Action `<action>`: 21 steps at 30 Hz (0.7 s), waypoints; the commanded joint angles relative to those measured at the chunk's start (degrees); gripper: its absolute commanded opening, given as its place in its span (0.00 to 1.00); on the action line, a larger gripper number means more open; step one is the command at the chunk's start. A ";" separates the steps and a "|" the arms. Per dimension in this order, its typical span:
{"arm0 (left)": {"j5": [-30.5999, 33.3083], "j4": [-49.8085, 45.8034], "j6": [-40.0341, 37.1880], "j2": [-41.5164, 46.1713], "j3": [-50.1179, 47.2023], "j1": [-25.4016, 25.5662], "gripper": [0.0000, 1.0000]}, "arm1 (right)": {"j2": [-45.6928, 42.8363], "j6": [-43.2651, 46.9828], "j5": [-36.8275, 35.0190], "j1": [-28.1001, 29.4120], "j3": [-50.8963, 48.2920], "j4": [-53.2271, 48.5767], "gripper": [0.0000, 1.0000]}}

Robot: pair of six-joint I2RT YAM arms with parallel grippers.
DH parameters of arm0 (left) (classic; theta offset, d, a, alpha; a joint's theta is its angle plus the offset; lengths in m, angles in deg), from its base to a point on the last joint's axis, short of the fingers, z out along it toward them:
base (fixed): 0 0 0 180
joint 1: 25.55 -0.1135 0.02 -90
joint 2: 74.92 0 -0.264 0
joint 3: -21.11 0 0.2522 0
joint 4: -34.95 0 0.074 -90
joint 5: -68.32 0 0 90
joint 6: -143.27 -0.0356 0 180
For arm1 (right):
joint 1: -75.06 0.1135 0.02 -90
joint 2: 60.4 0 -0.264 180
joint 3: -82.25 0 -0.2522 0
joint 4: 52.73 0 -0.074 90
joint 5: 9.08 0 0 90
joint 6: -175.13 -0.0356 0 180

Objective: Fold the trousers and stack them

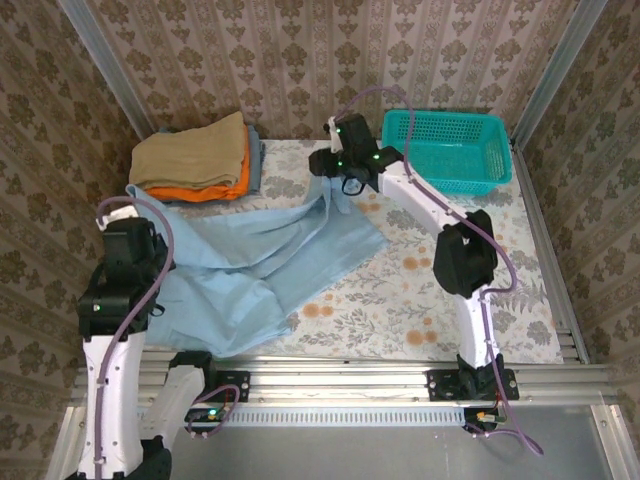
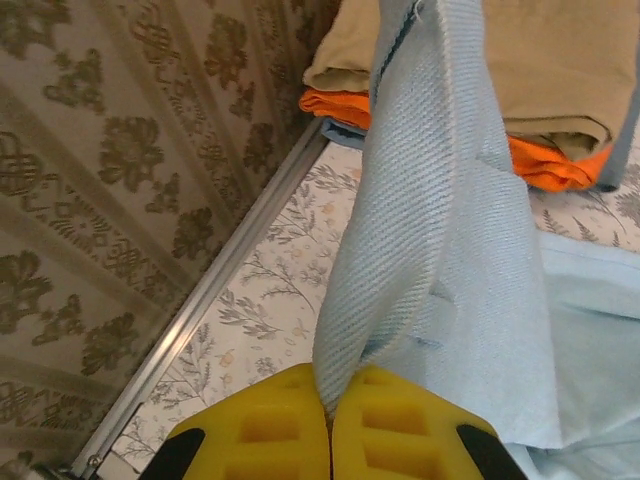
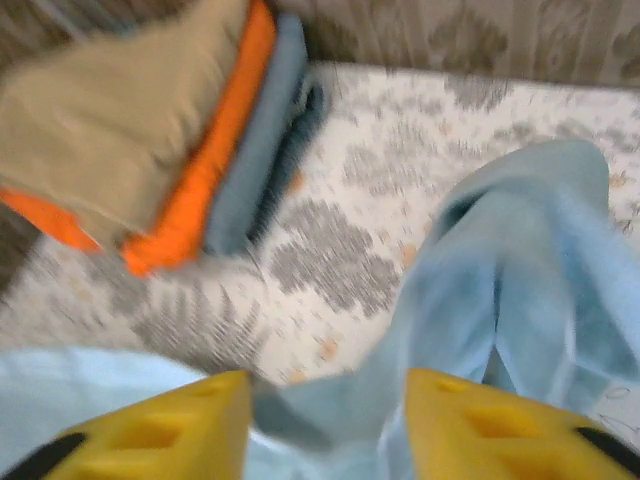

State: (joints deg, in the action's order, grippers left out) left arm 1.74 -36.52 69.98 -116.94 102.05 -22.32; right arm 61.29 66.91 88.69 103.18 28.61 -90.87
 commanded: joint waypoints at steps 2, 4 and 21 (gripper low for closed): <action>2.09 2.46 0.60 1.15 1.78 -2.27 0.00 | -5.49 4.15 -1.39 0.01 -4.20 -8.58 0.75; 0.93 2.87 0.82 1.24 1.10 -3.12 0.00 | -9.61 3.74 -5.36 0.03 -9.59 -9.41 0.88; -4.83 7.05 2.62 0.36 -3.02 -4.32 0.00 | -8.03 1.84 -2.92 -6.61 -30.16 -11.10 0.85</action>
State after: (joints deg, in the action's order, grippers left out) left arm -2.44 -33.15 71.25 -116.85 99.38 -26.04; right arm 50.05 67.65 83.05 97.67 -3.13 -101.53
